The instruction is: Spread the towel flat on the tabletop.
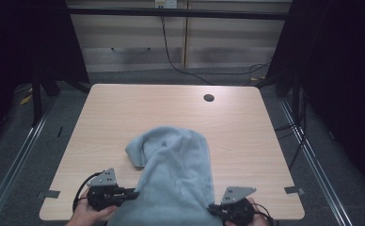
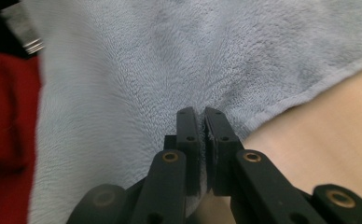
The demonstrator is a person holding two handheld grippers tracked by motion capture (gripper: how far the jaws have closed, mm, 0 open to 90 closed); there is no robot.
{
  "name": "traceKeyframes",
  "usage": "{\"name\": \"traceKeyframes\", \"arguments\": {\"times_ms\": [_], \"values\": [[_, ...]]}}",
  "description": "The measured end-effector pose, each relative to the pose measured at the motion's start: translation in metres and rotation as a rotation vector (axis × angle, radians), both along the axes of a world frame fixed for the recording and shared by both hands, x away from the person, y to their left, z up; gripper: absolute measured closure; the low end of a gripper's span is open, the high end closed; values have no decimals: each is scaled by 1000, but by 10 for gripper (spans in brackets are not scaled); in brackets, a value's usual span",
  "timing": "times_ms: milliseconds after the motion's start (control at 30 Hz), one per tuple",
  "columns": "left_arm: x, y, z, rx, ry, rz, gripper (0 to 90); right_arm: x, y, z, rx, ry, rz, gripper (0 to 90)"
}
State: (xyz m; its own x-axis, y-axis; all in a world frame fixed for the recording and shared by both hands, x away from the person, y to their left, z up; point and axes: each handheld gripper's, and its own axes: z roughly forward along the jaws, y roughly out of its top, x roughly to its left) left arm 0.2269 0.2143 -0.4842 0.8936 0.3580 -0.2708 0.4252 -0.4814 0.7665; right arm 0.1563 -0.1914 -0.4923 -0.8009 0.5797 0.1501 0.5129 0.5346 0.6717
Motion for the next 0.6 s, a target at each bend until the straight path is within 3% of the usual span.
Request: {"name": "traceKeyframes", "arguments": {"times_ms": [100,200,267,367,500,600], "values": [[-10,-8,-1,-2,15,-66,813,-12,-1,3,13,-17,1,766],[-6,-10,1,-29,20,-52,708,3,-1,15,74,-76,-43,678],[5,-7,3,-75,30,-9,662,26,2,23,105,-119,-77,641],[33,6,4,-127,74,120,613,69,8,35,138,-160,-104,617],[62,14,3,-99,69,270,556,125,23,41,134,-195,-143,561],[77,7,-1,-79,88,298,461,163,36,40,145,-185,-171,520]]}}
